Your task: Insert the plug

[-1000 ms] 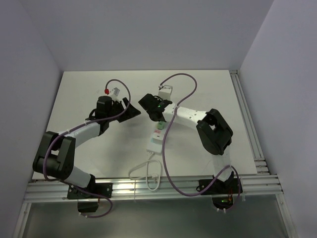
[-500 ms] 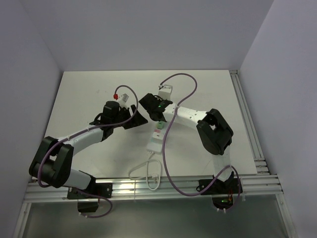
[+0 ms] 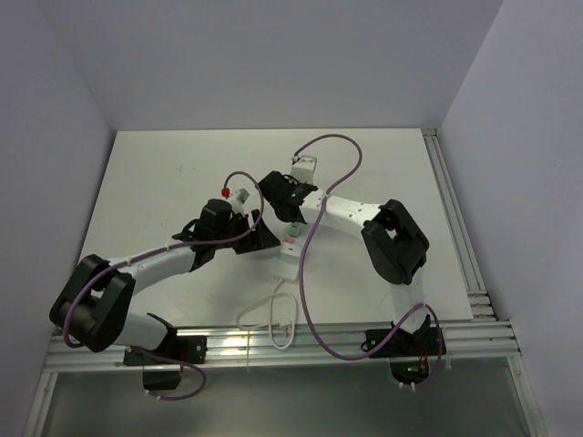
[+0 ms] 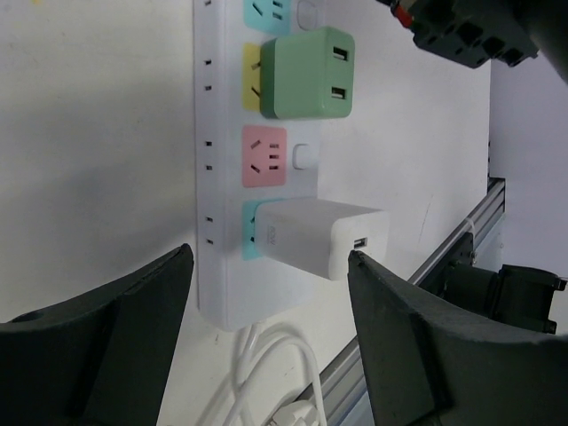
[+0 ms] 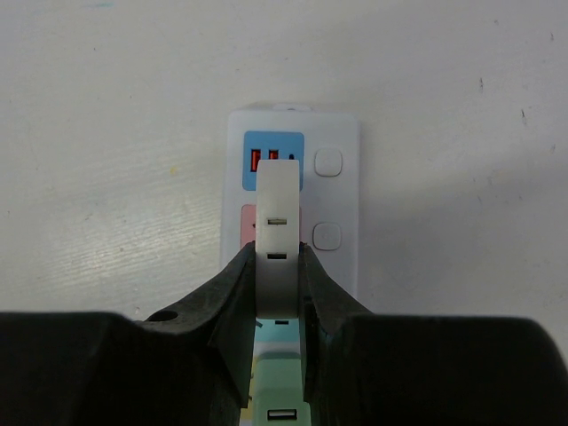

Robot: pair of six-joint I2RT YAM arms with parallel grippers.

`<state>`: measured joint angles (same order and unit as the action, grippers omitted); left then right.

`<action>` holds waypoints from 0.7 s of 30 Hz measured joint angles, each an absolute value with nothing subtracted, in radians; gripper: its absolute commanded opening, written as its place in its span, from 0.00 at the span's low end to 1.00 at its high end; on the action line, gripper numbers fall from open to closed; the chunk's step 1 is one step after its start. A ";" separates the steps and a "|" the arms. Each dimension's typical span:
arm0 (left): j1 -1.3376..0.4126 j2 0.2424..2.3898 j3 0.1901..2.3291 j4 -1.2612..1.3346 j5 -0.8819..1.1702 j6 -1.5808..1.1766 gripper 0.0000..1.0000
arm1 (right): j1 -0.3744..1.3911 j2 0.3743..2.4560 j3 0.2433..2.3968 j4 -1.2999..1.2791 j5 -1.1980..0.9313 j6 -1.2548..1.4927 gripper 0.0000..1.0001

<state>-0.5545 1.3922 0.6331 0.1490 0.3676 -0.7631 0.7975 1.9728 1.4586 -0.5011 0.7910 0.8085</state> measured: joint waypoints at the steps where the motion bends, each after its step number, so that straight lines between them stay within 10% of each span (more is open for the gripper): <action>1: -0.560 1.391 0.631 0.149 0.368 -0.766 0.77 | 0.797 1.973 1.459 -0.501 0.791 0.808 0.00; 21: -0.638 1.483 0.683 0.153 0.299 -0.783 0.70 | 0.785 1.973 1.459 -0.474 0.766 0.794 0.00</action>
